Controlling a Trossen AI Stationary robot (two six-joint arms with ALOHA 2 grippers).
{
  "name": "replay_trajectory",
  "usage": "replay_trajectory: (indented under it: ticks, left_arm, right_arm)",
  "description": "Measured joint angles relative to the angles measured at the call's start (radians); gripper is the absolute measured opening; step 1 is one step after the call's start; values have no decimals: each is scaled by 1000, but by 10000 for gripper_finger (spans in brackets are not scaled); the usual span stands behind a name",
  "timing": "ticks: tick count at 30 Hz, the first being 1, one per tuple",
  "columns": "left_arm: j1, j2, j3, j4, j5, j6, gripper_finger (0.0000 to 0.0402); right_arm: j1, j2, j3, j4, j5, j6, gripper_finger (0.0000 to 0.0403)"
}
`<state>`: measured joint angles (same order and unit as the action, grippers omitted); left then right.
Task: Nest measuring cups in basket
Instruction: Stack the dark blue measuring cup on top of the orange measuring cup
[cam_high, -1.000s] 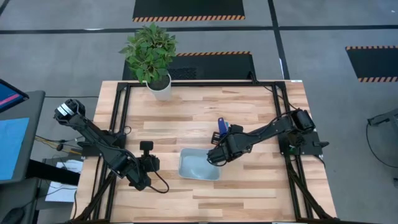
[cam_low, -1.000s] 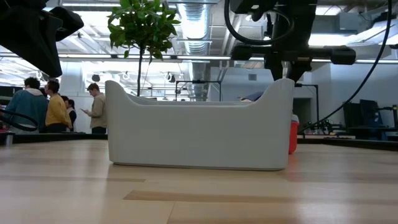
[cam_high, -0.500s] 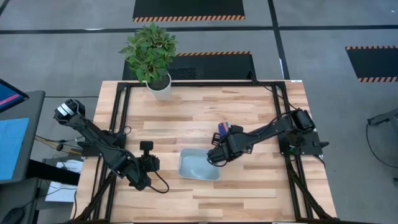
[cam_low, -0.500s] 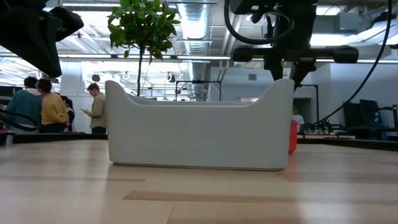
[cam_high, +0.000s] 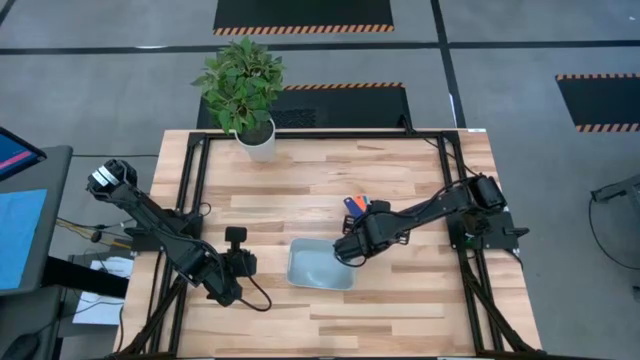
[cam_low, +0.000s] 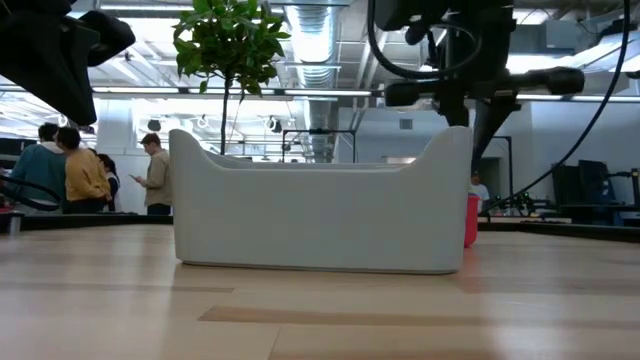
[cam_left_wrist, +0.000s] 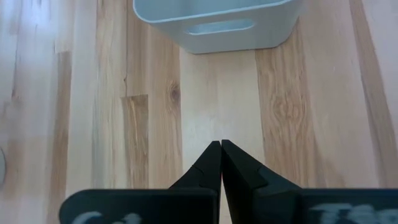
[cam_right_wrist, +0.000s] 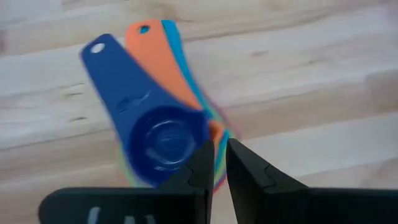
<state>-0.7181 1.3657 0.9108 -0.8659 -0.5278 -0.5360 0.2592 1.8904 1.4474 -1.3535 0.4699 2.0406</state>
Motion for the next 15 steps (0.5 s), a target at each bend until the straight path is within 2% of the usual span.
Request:
replay_trajectory:
  ticks: [4, 7, 11, 13, 15]
  left_arm:
    - [0, 0, 0, -8, -15, 68, 0]
    - [0, 0, 0, -8, -46, 132, 0]
    - [0, 0, 0, -10, -72, 201, 0]
    - [0, 0, 0, -13, -73, 200, 0]
    - [0, 0, 0, -14, -81, 177, 0]
  right_arm:
    - [-1, 0, 35, -137, 7, -127, 66]
    - [-13, 0, 52, -223, 7, -367, 66]
    - [-30, 0, 52, -214, -19, -753, 66]
    - [-36, 0, 52, -220, -45, -826, 66]
    - [-41, 0, 52, -216, -35, -828, 66]
